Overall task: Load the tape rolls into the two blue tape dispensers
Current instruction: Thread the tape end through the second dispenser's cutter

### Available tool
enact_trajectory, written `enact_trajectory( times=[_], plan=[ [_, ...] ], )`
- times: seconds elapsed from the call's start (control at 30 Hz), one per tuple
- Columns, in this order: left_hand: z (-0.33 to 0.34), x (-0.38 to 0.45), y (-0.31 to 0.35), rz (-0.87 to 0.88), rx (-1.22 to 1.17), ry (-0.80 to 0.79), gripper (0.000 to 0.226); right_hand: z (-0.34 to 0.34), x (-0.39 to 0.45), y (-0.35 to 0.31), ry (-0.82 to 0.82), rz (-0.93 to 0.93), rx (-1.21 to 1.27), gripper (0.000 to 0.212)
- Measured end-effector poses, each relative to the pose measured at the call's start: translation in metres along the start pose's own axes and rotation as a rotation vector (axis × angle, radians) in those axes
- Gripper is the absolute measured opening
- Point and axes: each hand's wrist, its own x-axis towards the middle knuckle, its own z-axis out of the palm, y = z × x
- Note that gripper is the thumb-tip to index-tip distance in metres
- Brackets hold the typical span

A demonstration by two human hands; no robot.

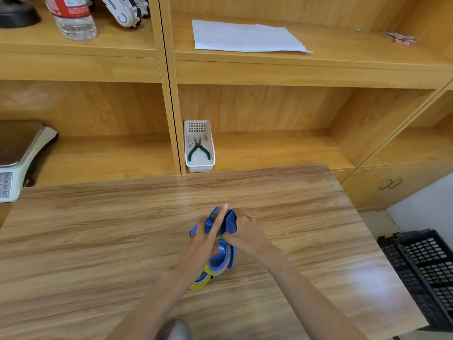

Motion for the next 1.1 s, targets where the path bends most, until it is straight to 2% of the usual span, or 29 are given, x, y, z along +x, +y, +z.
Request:
enact_trajectory(
  times=[0.17,0.3,0.37,0.53,0.67,0.77,0.93,1.1],
  plan=[
    [0.009,0.004,-0.001,0.018,0.071,0.047,0.108,-0.004,0.002,0.001,0.005,-0.025,-0.057,0.043],
    [0.012,0.004,0.001,0.049,-0.056,0.022,0.107,-0.009,0.004,0.008,-0.002,-0.047,-0.188,0.075],
    [0.014,0.005,0.006,0.069,-0.092,0.014,0.102,-0.015,0.004,0.01,-0.014,-0.028,-0.258,0.082],
    [0.019,0.013,0.022,0.095,-0.18,-0.016,0.092,-0.026,0.008,0.015,0.004,0.005,-0.38,0.078],
    [0.033,0.022,0.019,0.069,-0.052,-0.029,0.092,-0.024,0.01,0.019,0.022,0.015,-0.444,0.068],
    [0.043,0.023,0.016,0.059,0.024,-0.021,0.088,-0.017,0.012,0.025,0.026,0.047,-0.466,0.071],
    [0.053,0.019,-0.004,0.149,0.148,0.017,0.091,-0.002,0.02,0.036,0.009,0.1,-0.493,0.075],
    [0.053,0.009,-0.026,0.016,0.234,-0.111,0.09,0.014,0.031,0.04,-0.034,0.117,-0.587,0.081]
  ],
)
